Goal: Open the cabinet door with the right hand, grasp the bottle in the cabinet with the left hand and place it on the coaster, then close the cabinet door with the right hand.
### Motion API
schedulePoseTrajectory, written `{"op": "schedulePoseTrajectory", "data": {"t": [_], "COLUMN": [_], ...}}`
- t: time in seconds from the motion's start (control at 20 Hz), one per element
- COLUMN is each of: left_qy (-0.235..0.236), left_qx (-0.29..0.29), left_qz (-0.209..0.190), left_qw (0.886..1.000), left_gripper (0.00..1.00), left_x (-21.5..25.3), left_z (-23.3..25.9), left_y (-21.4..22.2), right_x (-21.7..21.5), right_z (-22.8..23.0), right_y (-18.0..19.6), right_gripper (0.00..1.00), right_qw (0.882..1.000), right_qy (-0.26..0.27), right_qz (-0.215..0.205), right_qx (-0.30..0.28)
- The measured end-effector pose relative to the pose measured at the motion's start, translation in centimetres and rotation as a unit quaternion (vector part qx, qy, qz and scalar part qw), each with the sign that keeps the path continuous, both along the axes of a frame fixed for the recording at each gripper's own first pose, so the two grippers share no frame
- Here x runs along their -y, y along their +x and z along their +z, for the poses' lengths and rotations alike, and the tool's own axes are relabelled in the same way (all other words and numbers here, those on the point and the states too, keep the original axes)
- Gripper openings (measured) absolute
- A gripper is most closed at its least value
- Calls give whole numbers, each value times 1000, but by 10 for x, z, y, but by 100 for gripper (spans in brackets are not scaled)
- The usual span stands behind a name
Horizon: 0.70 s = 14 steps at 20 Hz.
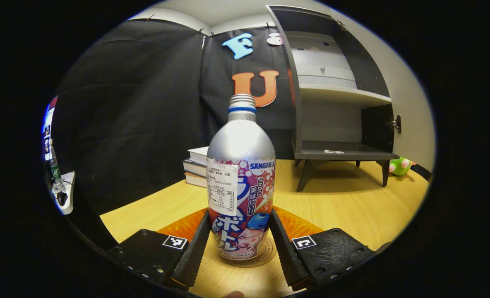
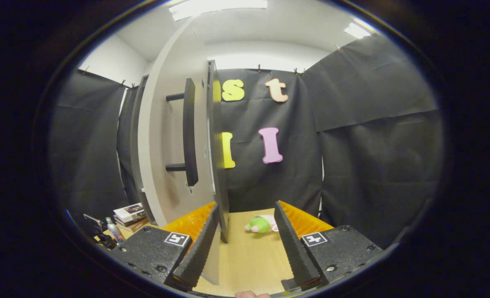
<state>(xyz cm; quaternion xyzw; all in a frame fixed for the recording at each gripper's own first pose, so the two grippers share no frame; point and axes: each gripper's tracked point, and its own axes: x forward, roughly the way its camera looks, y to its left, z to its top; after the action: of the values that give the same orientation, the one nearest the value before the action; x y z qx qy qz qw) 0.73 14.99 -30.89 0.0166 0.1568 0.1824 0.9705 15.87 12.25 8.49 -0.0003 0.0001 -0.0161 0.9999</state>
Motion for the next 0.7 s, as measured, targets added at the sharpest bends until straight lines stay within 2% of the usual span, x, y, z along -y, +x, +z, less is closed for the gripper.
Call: {"op": "schedulePoseTrajectory", "data": {"t": [0.4,0.65,0.7], "left_qy": [-17,-11,-15], "left_qx": [-36,-48,-49], "left_qz": [-13,-19,-18], "left_qw": [999,999,999], "left_gripper": [77,78,87], "left_x": [1,2,3], "left_z": [-22,-23,-24], "left_y": [17,14,14], "right_x": [0,0,0], "right_z": [1,1,1], "right_y": [1,2,2], "right_gripper": [84,84,84], "right_qw": [1000,1000,1000], "right_qy": [-8,-4,-3], "right_qz": [0,2,1], "right_qx": [3,9,10]}}
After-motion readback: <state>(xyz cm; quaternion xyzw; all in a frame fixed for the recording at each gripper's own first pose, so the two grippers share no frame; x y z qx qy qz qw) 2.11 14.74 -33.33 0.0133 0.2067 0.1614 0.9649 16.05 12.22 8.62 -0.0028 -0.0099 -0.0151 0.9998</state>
